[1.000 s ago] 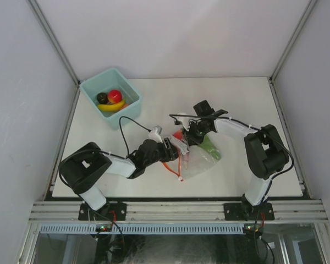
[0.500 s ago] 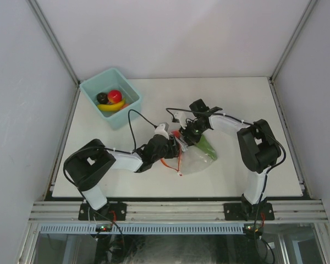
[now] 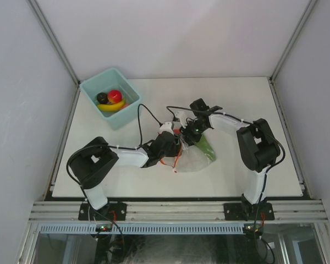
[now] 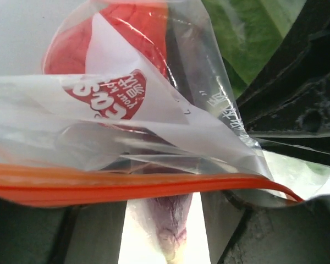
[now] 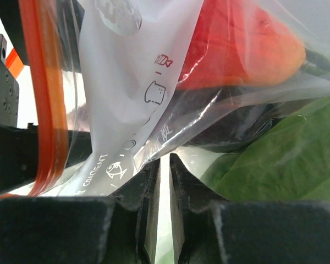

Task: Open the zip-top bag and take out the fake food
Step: Pick up the fake vegetable from the zipper food storage bag.

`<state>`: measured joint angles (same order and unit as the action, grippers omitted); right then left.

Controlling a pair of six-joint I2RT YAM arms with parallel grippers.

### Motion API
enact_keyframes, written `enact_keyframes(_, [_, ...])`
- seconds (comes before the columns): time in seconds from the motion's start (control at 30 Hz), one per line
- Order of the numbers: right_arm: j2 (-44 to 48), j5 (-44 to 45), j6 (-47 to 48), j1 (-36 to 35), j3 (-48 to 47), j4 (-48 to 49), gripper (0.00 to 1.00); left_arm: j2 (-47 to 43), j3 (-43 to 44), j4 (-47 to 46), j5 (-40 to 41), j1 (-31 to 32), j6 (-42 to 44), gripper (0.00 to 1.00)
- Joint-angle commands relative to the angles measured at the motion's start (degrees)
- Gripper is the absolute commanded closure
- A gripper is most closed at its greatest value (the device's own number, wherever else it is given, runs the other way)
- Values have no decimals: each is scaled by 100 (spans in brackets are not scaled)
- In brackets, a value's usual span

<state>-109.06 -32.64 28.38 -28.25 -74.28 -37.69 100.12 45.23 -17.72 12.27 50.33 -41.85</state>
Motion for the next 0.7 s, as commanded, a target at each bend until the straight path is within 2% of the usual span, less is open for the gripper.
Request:
enact_keyframes(0.0, [5,-219,-70,-28,-215,-43,89,189,340,500,363,56,309,44])
enact_keyframes(0.1, [26,-289,-89,30,-244,-70,89,231,330,521,460,56,309,52])
enact_keyframes(0.17, [69,-320,-88,83,-240,-69,89,158,290,528,485,56,309,66])
enact_keyframes(0.3, [152,-370,-85,244,-238,-96,89,-221,98,550,519,63,508,80])
enact_keyframes(0.4, [161,-318,-81,383,-237,-114,89,-658,-147,562,455,56,499,86])
enact_keyframes(0.53, [86,-144,-78,513,-240,-122,89,-1273,-554,566,236,56,368,89])
enact_keyframes(0.67, [-1,131,-73,553,-241,-103,89,-1773,-1002,561,97,43,-153,95])
